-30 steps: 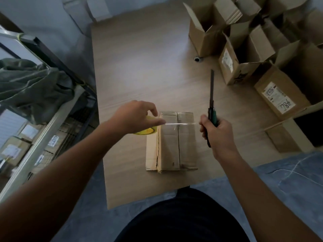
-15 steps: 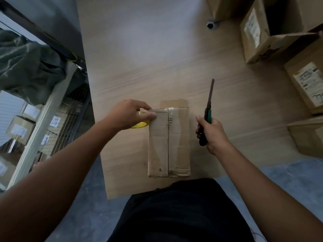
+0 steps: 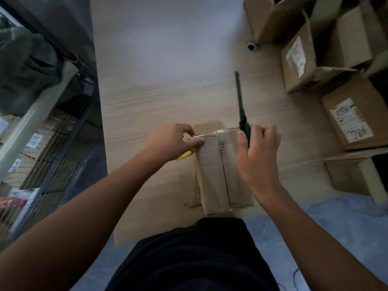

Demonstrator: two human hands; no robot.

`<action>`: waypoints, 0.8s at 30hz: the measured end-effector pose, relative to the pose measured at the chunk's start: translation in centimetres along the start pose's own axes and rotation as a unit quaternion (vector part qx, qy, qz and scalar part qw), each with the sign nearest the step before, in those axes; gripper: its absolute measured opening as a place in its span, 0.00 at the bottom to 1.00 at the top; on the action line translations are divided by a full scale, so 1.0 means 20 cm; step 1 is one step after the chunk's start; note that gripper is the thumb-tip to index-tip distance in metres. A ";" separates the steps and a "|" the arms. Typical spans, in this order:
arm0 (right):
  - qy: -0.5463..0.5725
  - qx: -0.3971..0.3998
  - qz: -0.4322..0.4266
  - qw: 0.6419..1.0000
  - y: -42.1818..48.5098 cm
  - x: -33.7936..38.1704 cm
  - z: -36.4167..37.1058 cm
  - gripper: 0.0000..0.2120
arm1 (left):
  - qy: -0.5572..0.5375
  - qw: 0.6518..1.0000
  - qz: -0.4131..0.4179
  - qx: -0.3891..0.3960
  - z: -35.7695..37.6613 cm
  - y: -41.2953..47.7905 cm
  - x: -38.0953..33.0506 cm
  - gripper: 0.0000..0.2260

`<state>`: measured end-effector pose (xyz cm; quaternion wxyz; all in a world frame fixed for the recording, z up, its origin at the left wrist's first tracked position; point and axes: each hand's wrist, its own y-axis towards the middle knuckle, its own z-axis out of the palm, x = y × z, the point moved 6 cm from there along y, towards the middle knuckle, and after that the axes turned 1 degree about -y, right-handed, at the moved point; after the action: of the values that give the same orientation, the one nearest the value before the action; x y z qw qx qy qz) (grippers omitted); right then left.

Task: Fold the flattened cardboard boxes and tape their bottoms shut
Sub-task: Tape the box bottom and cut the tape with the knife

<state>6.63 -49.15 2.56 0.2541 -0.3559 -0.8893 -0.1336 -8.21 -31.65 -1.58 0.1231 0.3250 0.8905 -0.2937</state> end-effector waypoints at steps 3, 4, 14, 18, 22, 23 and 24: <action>0.166 0.015 0.086 0.982 -0.06 0.02 -0.03 0.14 | -0.012 1.000 0.002 -0.007 0.00 0.00 0.01 0.21; 0.185 0.029 0.096 0.978 -0.08 0.03 -0.03 0.13 | -0.010 1.000 0.006 -0.006 0.00 0.00 0.01 0.22; 0.234 0.061 0.188 0.952 -0.14 0.00 0.07 0.14 | -0.015 0.999 0.035 -0.015 0.01 0.02 0.03 0.22; 0.321 0.104 0.287 0.896 -0.08 -0.07 0.09 0.16 | -0.027 0.999 0.041 -0.010 0.02 0.03 0.04 0.23; 0.086 0.036 0.118 0.989 -0.03 0.04 -0.04 0.18 | -0.024 0.999 0.040 -0.010 0.01 0.02 0.03 0.25; 0.063 0.020 0.075 0.995 -0.05 0.09 -0.06 0.18 | -0.024 0.999 0.040 -0.013 0.01 0.02 0.02 0.25; 0.044 0.034 0.050 0.997 -0.08 0.16 -0.04 0.18 | -0.024 0.999 0.039 -0.017 0.00 0.01 0.02 0.25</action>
<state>3.89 -48.84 4.82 0.3116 -0.3846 -0.8624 -0.1058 -8.45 -31.41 -1.87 0.1619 0.3505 0.8786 -0.2810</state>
